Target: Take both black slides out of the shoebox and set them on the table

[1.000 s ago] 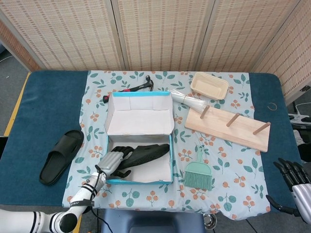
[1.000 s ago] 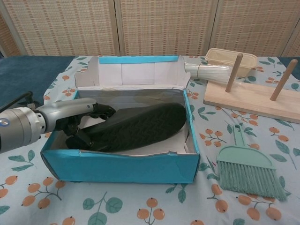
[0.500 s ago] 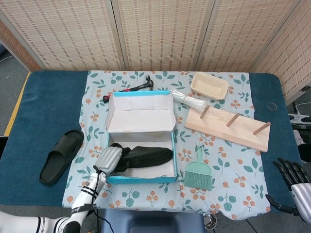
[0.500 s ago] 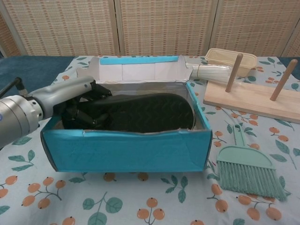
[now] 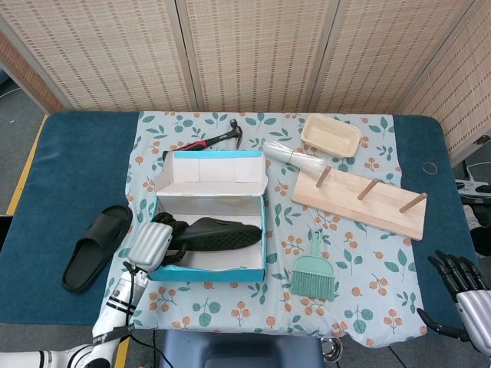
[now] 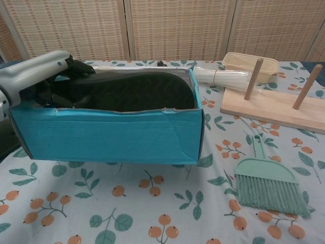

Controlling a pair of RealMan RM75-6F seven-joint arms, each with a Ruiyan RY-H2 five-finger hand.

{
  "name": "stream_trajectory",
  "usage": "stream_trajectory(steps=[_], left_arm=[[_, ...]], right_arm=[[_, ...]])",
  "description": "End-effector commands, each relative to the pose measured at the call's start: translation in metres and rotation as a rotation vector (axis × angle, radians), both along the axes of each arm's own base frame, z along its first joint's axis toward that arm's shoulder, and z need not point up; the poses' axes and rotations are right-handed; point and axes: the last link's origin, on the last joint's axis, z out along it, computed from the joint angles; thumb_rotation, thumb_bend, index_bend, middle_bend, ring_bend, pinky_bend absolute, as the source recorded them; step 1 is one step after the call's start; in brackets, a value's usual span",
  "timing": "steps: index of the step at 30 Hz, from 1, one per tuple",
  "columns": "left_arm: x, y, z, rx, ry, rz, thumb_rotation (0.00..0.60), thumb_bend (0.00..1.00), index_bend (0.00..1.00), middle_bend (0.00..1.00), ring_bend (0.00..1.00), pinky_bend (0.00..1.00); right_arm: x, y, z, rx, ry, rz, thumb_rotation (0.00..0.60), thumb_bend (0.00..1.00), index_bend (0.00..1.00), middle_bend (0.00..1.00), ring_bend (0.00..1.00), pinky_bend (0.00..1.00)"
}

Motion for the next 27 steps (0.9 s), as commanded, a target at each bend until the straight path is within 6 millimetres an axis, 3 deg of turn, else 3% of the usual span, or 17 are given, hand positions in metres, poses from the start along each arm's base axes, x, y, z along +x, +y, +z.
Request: stream_trajectory(steps=[1, 7, 15, 20, 27], left_arm=[[-0.009, -0.007, -0.004, 0.002, 0.006, 0.003, 0.6, 0.77, 0.66, 0.63, 0.39, 0.27], [-0.015, -0.017, -0.008, -0.025, -0.004, 0.0, 0.6, 0.77, 0.66, 0.63, 0.39, 0.28], [-0.005, -0.019, -0.017, -0.042, -0.04, 0.021, 0.6, 0.76, 0.66, 0.63, 0.39, 0.29], [0.001, -0.021, -0.02, -0.044, -0.044, 0.015, 0.6, 0.76, 0.66, 0.63, 0.39, 0.29], [0.002, -0.017, -0.014, -0.024, -0.06, 0.026, 0.6, 0.75, 0.66, 0.63, 0.4, 0.29]], right_arm=[[0.001, -0.001, -0.001, 0.004, -0.003, 0.008, 0.38, 0.22, 0.0, 0.0, 0.0, 0.0], [0.019, -0.015, -0.02, 0.038, -0.039, 0.193, 0.38, 0.22, 0.0, 0.0, 0.0, 0.0], [0.088, -0.067, -0.076, 0.252, -0.108, 0.575, 0.375, 0.22, 0.0, 0.0, 0.0, 0.0], [0.122, -0.091, -0.115, 0.386, -0.121, 0.623, 0.375, 0.22, 0.0, 0.0, 0.0, 0.0], [0.143, -0.1, -0.151, 0.475, -0.09, 0.626, 0.38, 0.22, 0.0, 0.0, 0.0, 0.0]])
